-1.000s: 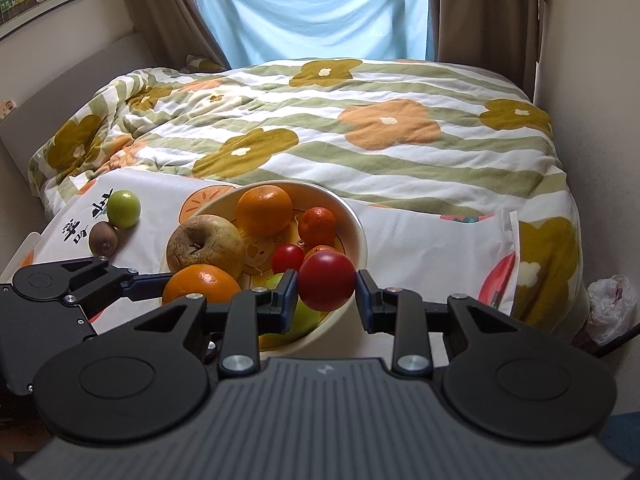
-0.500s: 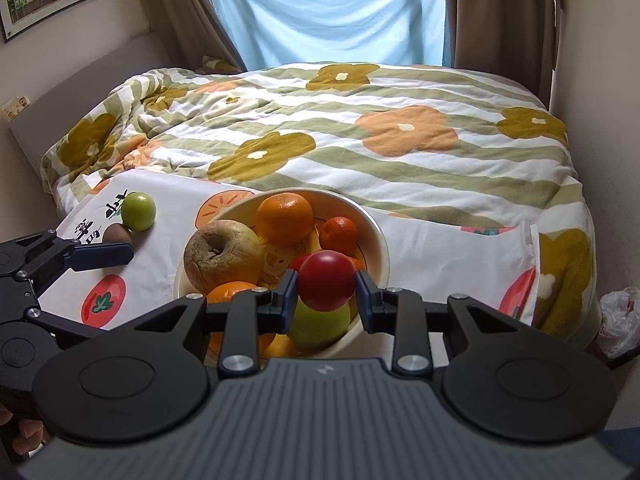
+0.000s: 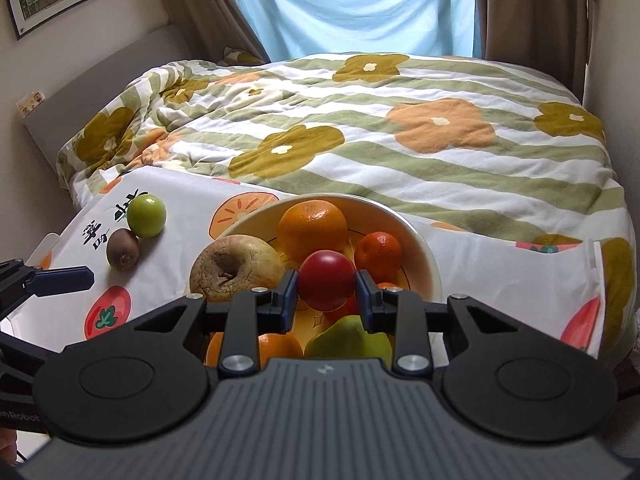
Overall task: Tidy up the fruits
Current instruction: 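Open both tools to release the orange and tomato into the bowl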
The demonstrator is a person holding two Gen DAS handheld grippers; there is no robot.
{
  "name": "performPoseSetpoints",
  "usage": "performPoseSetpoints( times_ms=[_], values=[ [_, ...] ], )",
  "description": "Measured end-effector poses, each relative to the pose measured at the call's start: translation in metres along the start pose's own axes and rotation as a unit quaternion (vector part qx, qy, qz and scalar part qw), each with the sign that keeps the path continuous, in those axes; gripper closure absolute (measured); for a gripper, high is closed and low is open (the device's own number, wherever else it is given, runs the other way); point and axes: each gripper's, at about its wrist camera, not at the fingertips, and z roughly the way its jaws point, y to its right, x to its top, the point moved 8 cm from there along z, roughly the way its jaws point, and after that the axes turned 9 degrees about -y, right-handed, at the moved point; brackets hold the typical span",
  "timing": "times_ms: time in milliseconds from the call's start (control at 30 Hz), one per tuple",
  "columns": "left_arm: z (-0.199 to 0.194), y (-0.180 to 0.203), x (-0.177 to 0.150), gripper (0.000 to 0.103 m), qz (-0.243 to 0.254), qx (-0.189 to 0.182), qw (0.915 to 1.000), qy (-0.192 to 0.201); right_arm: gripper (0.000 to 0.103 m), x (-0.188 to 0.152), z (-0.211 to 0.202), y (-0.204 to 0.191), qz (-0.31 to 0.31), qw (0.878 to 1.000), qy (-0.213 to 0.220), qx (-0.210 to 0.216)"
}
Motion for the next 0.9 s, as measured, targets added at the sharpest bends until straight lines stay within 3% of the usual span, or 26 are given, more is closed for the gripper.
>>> performPoseSetpoints(
  times_ms=[267, 333, 367, 433, 467, 667, 900],
  values=[
    [0.007, -0.009, 0.0, 0.008, -0.004, -0.001, 1.0, -0.001, 0.057, 0.007, 0.016, -0.004, -0.007, 1.0, 0.004, 0.01],
    [0.008, -0.007, 0.001, 0.008, 0.0, -0.001, 1.0, -0.001, 0.052, 0.008, 0.017, -0.005, -0.006, 1.0, 0.008, 0.014],
    [0.009, -0.007, 0.002, 0.008, 0.001, -0.002, 1.0, -0.001, 0.045, 0.009, 0.017, -0.004, -0.005, 1.0, 0.012, 0.016],
    [0.01, -0.006, 0.002, 0.008, 0.003, -0.004, 1.0, -0.001, 0.005, 0.009, 0.016, -0.004, -0.002, 1.0, 0.014, 0.014],
    [0.009, -0.006, 0.002, 0.008, 0.004, -0.005, 1.0, -0.001, 0.001, 0.009, 0.014, -0.001, 0.006, 1.0, 0.018, 0.003],
    [0.007, -0.006, 0.002, 0.008, 0.002, -0.009, 0.9999, -0.006, 0.0, 0.003, 0.005, 0.014, 0.038, 0.999, 0.017, -0.018],
    [-0.01, -0.006, 0.003, 0.008, -0.003, -0.005, 1.0, 0.001, 0.0, 0.001, -0.017, 0.014, 0.035, 0.999, 0.021, -0.036]
  ],
)
